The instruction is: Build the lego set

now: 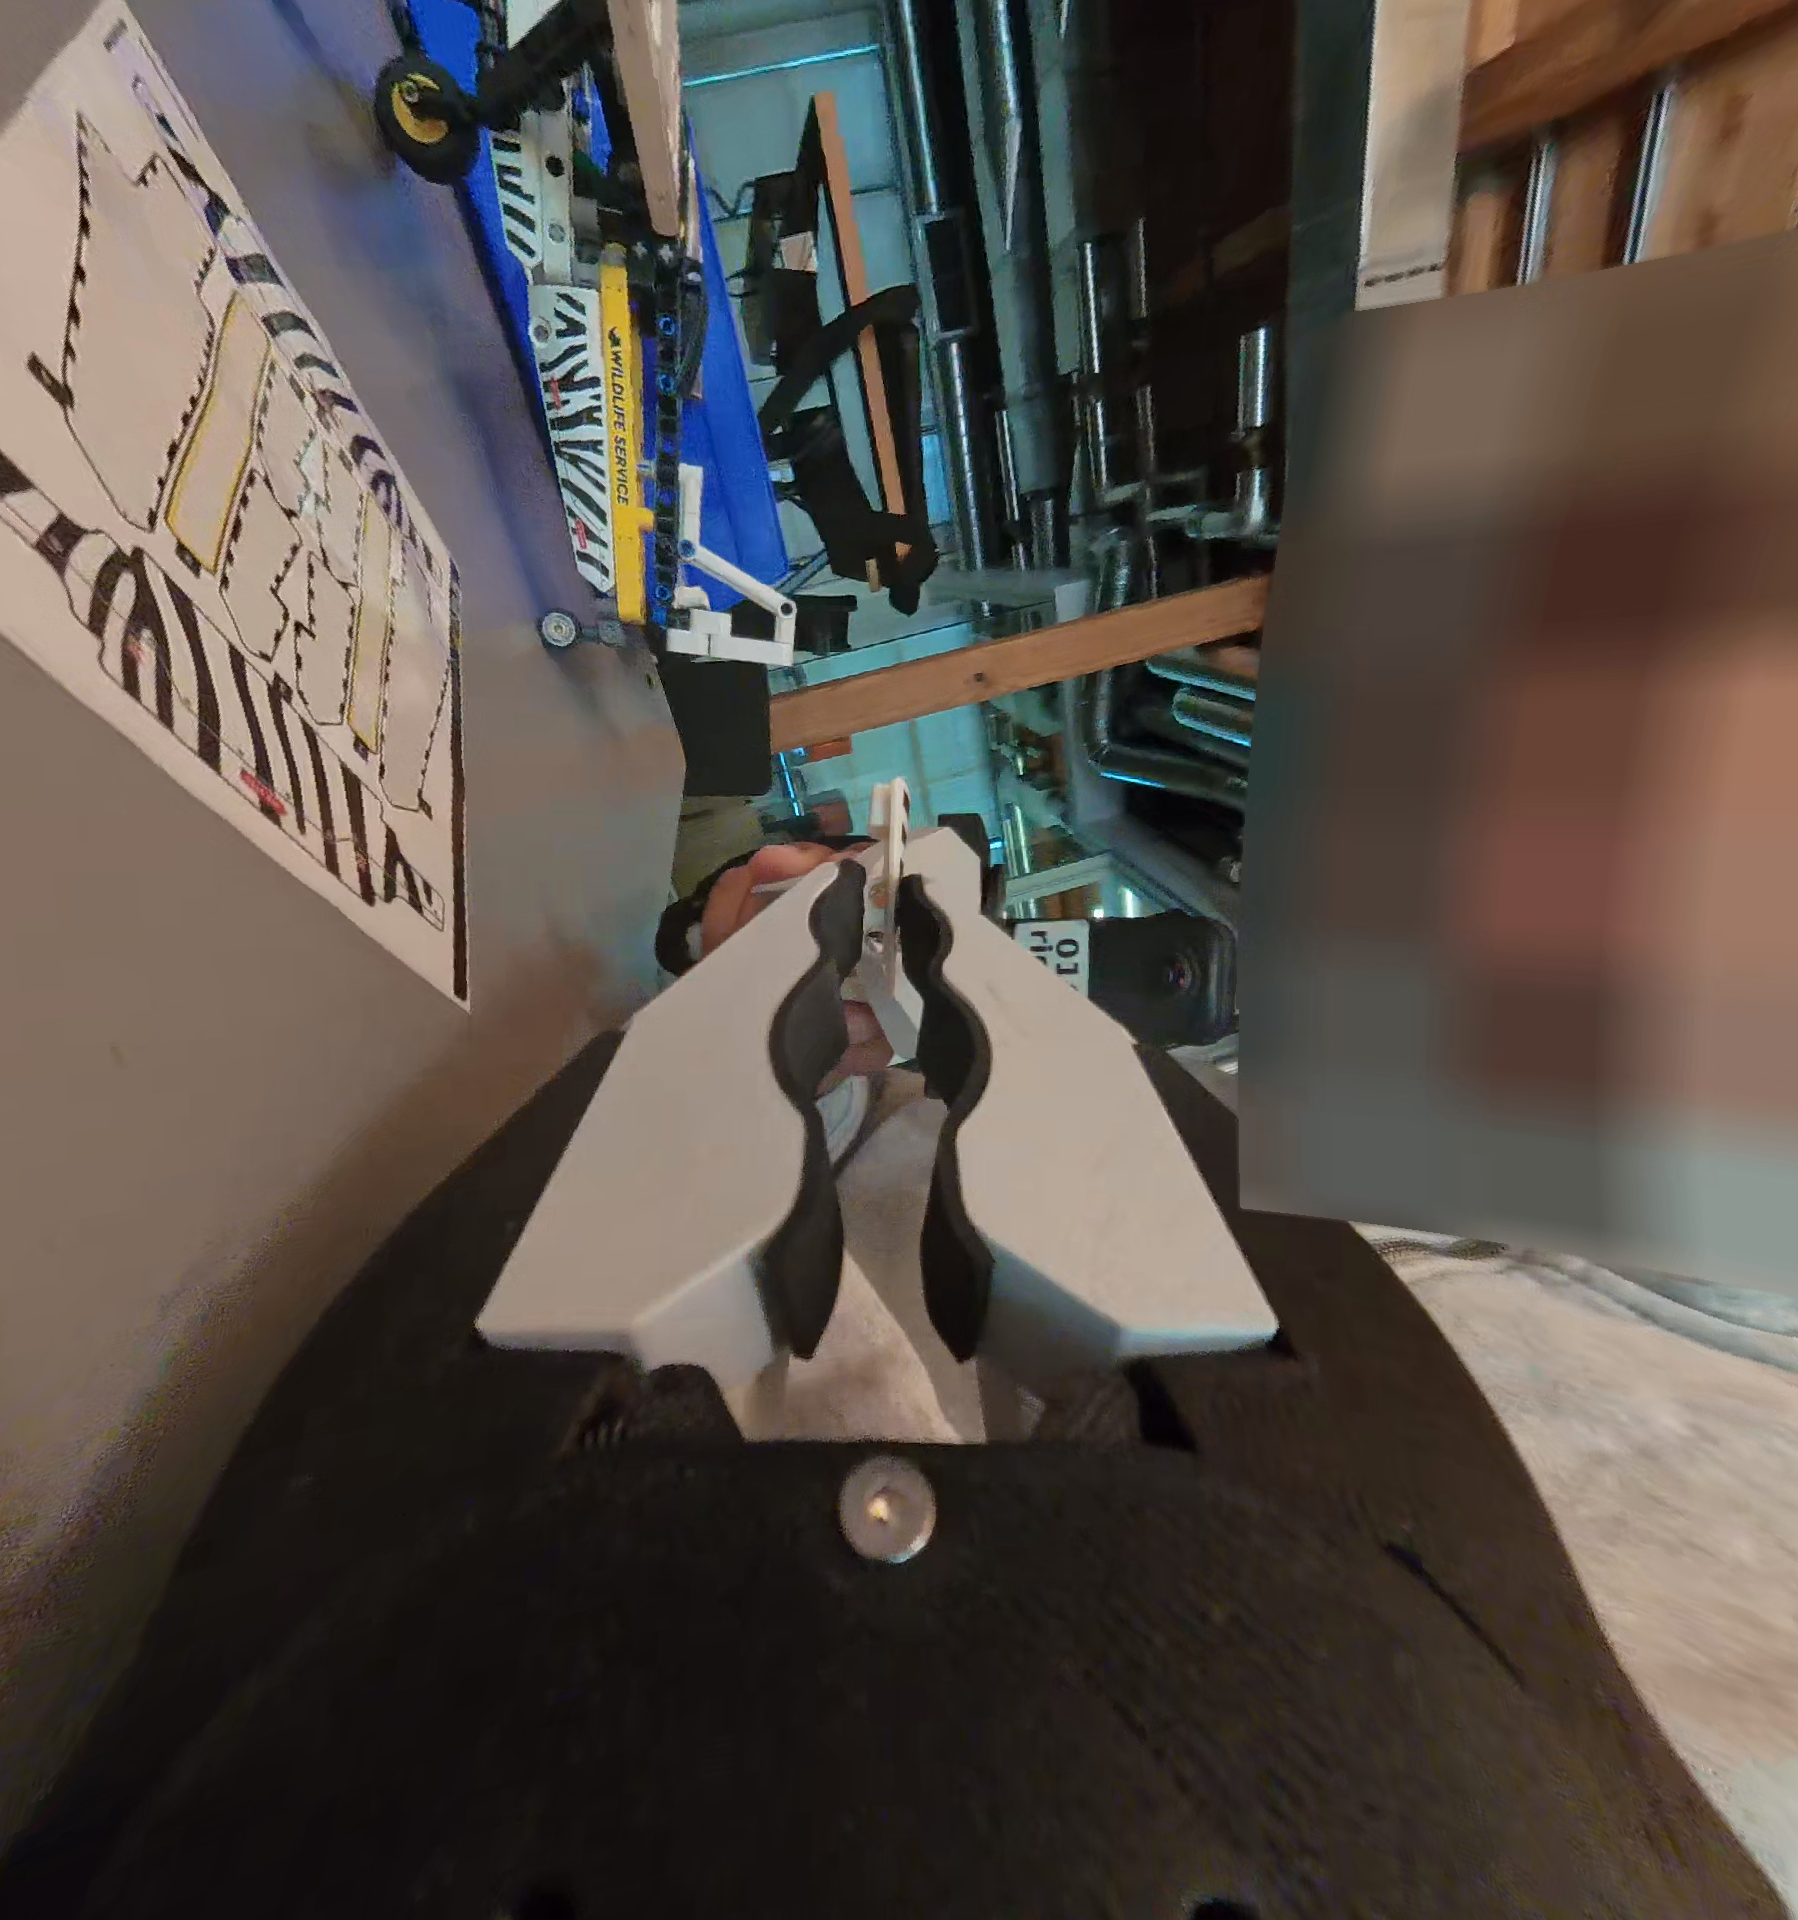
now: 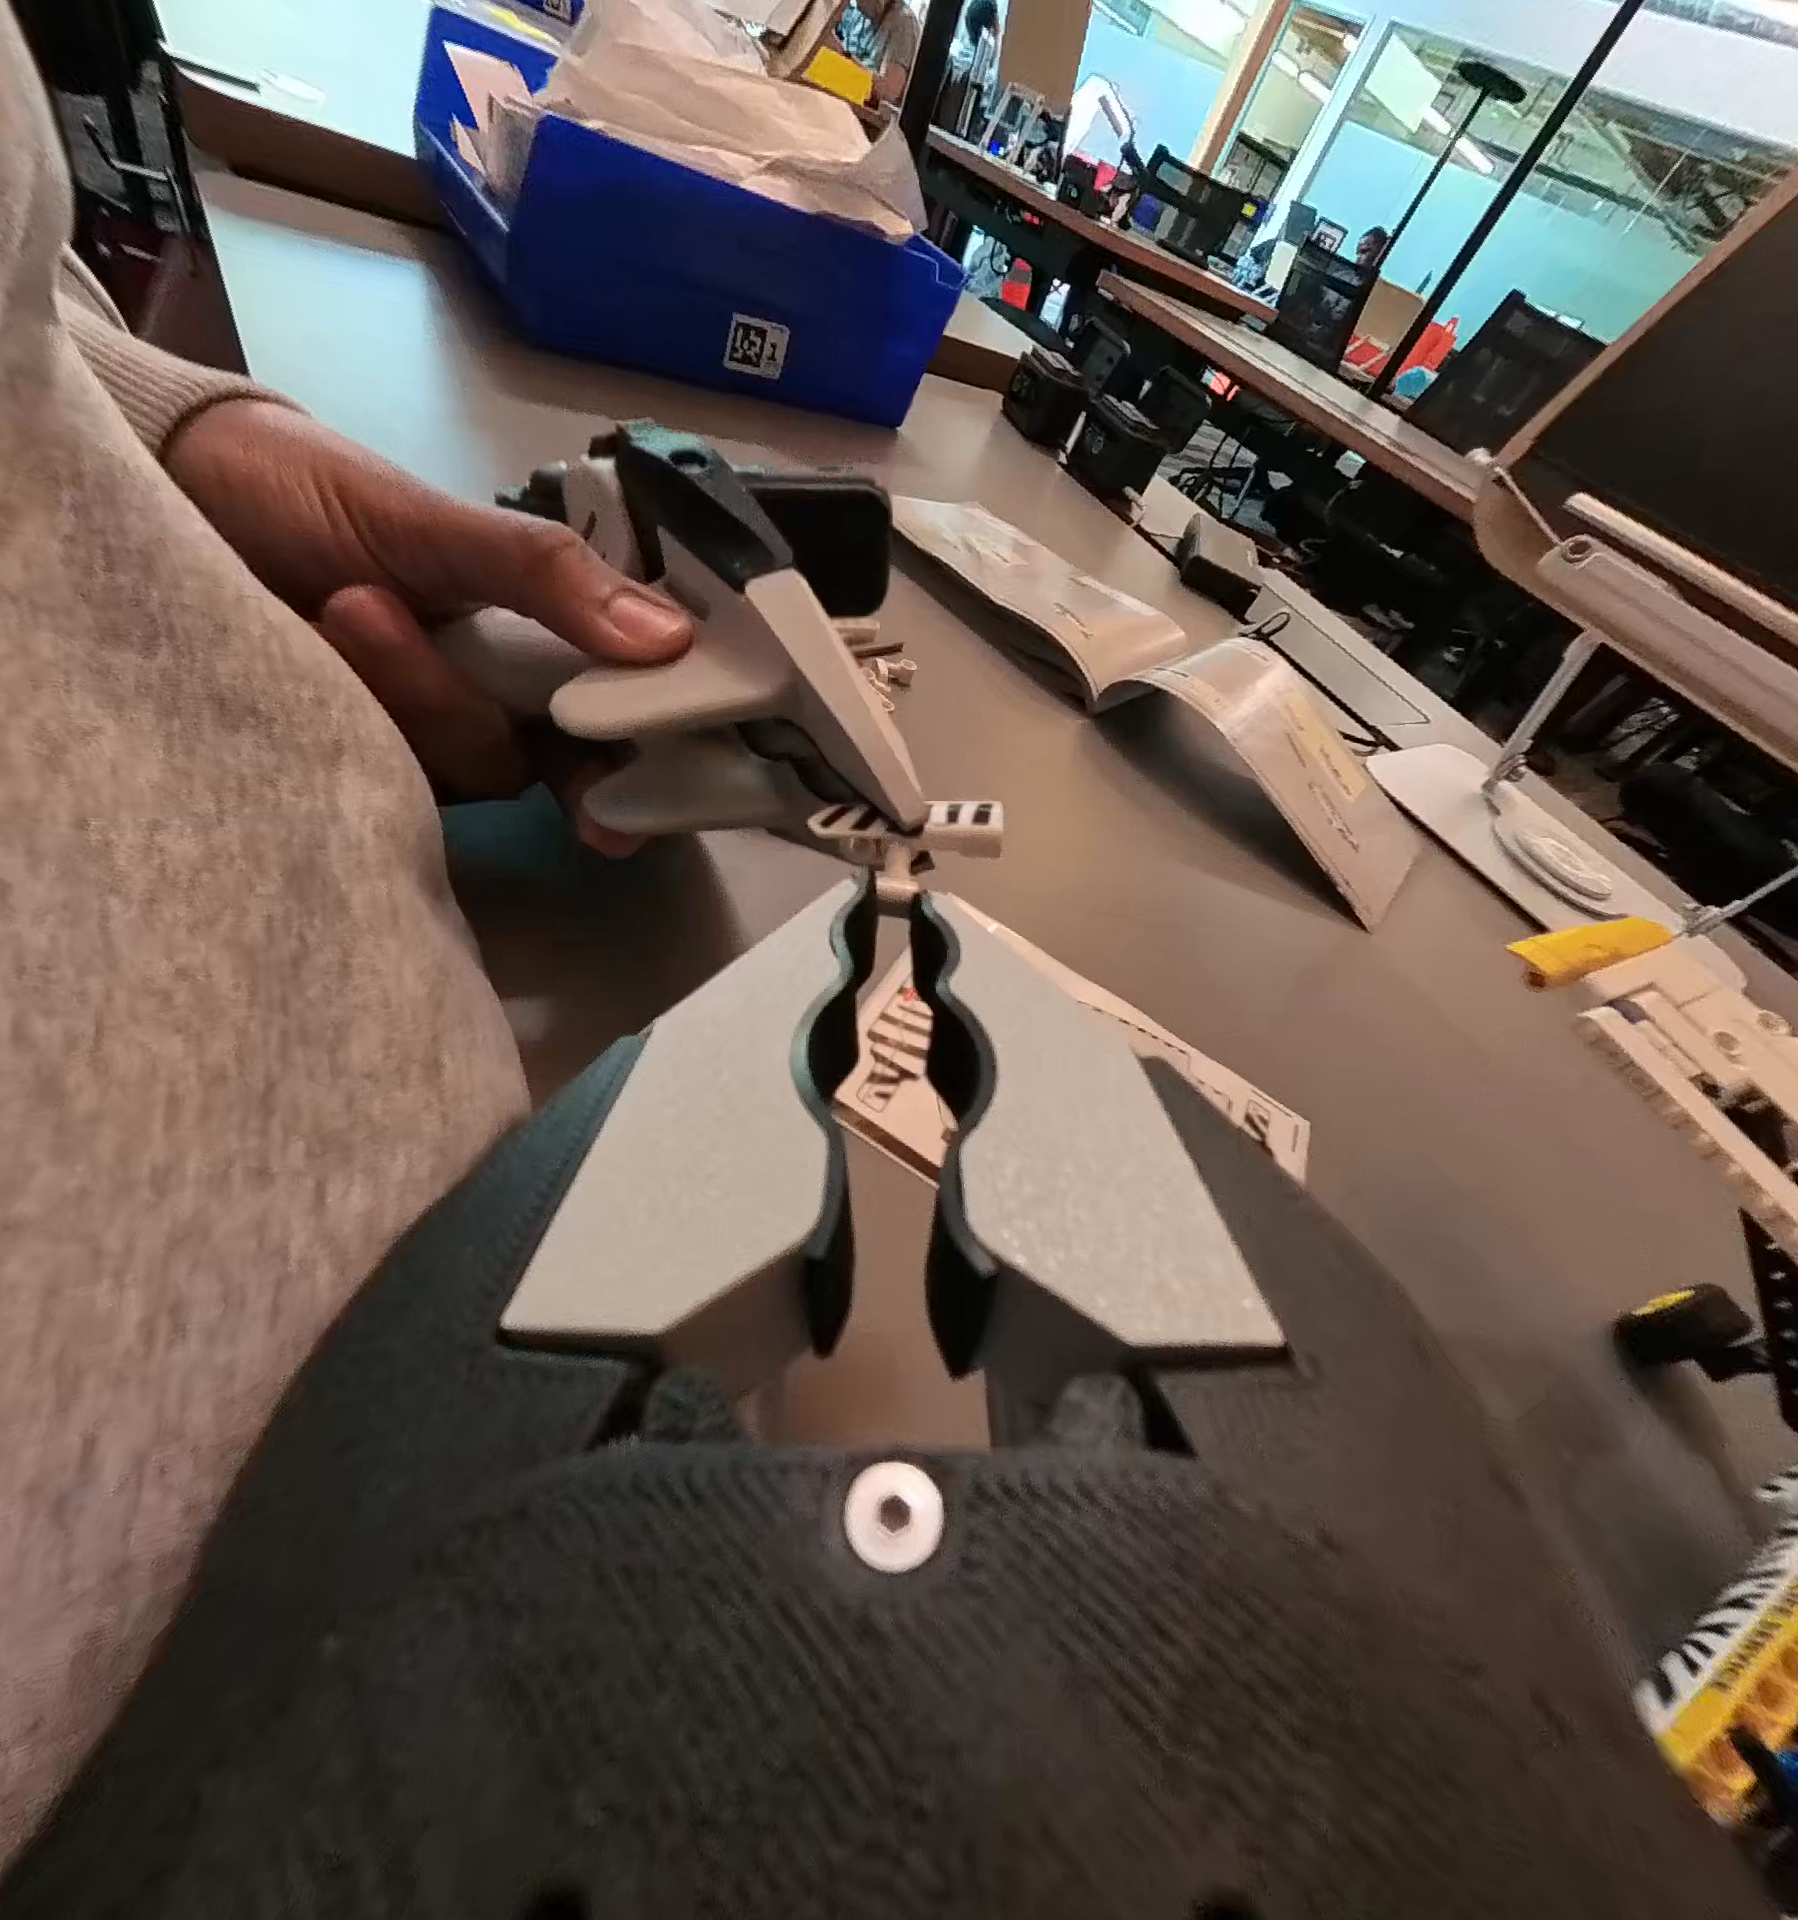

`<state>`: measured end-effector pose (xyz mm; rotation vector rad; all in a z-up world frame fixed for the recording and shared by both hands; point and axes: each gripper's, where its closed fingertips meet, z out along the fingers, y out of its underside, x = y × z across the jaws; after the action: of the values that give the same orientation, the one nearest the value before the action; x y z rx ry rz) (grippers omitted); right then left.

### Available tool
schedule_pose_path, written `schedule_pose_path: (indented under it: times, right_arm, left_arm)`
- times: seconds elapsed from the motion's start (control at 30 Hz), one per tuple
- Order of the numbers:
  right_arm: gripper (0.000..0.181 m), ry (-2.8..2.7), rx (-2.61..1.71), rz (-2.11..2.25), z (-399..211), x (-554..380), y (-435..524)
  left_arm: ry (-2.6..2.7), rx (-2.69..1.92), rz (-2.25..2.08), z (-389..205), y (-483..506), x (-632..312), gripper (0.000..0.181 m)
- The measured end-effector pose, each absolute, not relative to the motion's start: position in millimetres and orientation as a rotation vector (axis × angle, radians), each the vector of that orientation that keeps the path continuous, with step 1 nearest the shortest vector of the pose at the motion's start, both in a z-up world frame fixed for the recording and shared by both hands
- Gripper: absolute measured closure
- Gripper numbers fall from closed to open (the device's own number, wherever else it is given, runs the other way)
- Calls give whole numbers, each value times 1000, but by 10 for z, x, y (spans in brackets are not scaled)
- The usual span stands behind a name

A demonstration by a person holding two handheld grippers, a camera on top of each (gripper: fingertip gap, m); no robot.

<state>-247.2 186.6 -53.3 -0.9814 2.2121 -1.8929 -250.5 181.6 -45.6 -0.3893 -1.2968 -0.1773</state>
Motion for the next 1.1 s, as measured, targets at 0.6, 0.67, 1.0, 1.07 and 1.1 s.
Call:
schedule_pose_path:
  times: [0.6,0.67,1.0,1.07,1.1]
  right_arm:
    - [176,2257,-1019,-1907,-587,-2463,1888]
    - [176,2244,-1059,-1926,-565,-2463,1901]
    - [177,2287,-1006,-1834,-643,-2448,1907]
    - [176,2268,-953,-1815,-623,-2449,1913]
    - [176,2256,-940,-1816,-605,-2453,1914]
  left_arm:
    - [-1335,-417,-123,-512,1846,-2504,174]
    - [-1323,-397,-140,-499,1853,-2505,174]
    - [-1475,-580,20,-642,1874,-2519,174]
    - [-1449,-553,6,-600,1877,-2522,174]
    - [-1440,-526,-18,-598,1875,-2526,174]
